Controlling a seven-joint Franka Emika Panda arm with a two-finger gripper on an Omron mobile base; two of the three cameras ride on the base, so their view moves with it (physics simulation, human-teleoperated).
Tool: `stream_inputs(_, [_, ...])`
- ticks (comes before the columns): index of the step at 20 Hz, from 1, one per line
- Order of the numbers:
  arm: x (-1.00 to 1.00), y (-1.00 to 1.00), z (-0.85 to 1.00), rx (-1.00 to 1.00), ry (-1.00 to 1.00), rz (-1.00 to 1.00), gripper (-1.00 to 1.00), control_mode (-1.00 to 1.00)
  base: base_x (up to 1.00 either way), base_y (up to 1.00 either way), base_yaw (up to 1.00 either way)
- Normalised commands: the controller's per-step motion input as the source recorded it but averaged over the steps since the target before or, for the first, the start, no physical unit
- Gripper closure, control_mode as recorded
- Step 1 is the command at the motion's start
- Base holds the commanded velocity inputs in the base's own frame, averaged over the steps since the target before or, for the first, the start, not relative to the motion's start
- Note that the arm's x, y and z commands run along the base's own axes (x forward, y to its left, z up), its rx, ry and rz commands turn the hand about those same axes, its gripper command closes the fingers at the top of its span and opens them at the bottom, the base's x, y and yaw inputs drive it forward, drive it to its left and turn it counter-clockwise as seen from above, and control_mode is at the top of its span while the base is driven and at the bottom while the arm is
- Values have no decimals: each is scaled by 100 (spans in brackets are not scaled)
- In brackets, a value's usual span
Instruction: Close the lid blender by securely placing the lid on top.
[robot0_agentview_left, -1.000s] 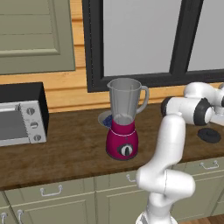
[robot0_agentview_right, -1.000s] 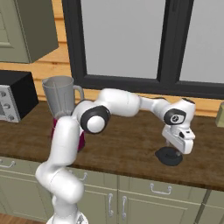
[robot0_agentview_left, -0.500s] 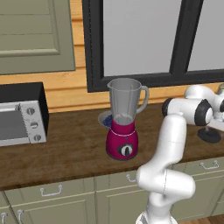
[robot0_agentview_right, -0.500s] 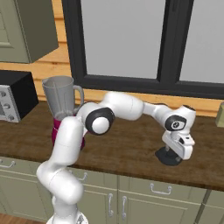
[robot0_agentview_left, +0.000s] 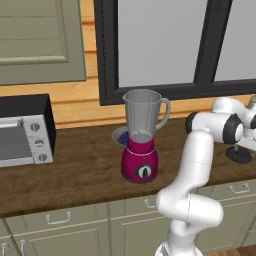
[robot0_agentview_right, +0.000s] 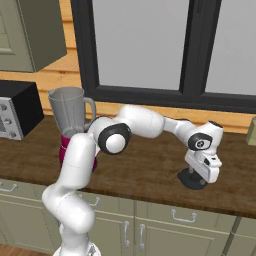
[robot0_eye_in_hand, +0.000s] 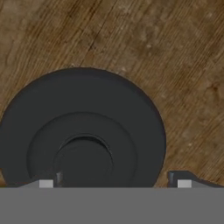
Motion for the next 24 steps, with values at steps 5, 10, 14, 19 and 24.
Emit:
stream_inputs(5, [9,2,-15,0,-9,0,-100,-100,0,0,0])
stream_inputs(10, [2,13,-14,0,-13,0,-100,-100,0,0,0])
stream_inputs(14, [6,26,-2,0,-9,0,-100,-100,0,0,0])
stream_inputs(19, [1,15,0,-1,0,0,-100,-100,0,0,0])
stream_inputs(24, [0,2,0,-4,0,0,-100,-100,0,0,0])
